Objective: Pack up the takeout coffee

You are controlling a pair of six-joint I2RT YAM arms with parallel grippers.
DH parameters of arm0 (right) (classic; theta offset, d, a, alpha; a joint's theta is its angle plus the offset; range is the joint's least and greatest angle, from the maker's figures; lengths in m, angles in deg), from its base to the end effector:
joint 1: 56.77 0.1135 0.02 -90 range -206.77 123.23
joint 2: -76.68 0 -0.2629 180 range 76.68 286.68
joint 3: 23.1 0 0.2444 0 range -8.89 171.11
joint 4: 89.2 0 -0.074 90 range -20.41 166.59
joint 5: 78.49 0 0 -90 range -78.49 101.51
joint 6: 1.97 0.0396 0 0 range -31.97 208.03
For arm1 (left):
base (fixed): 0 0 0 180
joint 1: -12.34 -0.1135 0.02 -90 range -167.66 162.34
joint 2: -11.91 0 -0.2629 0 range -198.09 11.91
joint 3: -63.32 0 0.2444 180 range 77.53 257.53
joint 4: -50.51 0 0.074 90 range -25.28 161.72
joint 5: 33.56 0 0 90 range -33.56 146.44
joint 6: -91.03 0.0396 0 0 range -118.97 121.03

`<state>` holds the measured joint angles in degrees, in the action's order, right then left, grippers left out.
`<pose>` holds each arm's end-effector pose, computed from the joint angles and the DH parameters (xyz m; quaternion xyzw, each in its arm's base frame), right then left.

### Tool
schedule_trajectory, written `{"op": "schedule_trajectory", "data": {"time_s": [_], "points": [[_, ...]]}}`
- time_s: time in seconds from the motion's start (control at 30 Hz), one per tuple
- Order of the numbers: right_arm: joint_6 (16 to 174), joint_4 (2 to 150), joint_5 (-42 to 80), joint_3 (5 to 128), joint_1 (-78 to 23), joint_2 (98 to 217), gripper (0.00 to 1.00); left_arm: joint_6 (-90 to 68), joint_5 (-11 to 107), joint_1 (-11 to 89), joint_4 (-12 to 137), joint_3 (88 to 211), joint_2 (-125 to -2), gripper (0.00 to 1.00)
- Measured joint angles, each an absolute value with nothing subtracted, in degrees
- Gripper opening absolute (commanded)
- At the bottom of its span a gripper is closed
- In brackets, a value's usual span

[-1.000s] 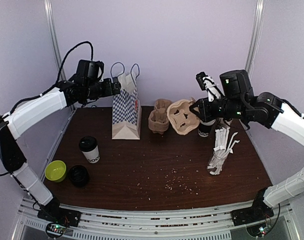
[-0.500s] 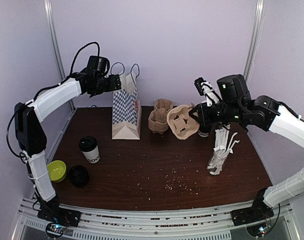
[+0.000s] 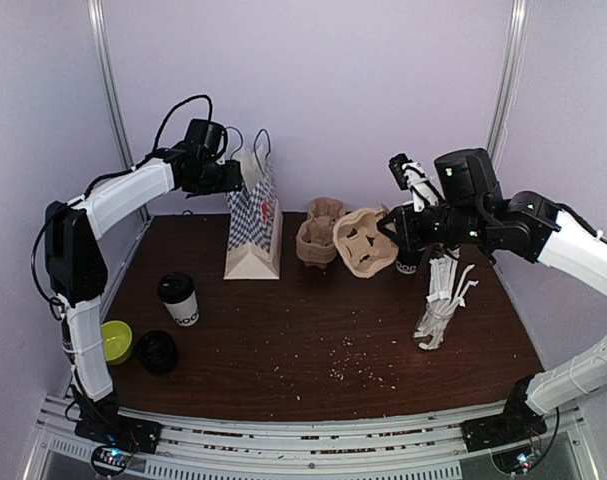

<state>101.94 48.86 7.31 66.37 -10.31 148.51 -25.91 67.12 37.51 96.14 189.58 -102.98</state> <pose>0.1911 0.1969 0.3906 -0.2162 0.8115 0.2459 0.4841 0.4227 -0.1905 0.3366 -0.0571 0.8794 -0.1305 0.4543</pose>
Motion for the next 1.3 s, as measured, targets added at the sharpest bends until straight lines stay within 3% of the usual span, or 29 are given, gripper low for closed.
{"op": "schedule_trajectory", "data": {"time_s": [0.1, 0.23, 0.4, 0.93, 1.3], "points": [[101.9, 48.8, 7.3, 66.4, -10.3, 148.2, 0.17, -25.6, 66.2, 37.5, 96.1, 189.8, -103.2, 0.34], [101.9, 48.8, 7.3, 66.4, -10.3, 147.7, 0.17, -25.1, 65.0, 37.5, 96.1, 190.4, -103.2, 0.25], [101.9, 48.4, 7.2, 66.4, -10.3, 147.0, 0.17, -24.6, 62.4, 37.5, 96.2, 190.1, -102.1, 0.00], [101.1, 42.9, 6.0, 70.3, -10.3, 144.0, 0.17, -22.4, 54.7, 42.5, 97.0, 175.5, -81.3, 0.00], [99.1, 33.3, 5.4, 84.9, -10.3, 141.4, 0.18, -27.0, 51.1, 52.8, 98.2, 162.3, -68.2, 0.00]]}}
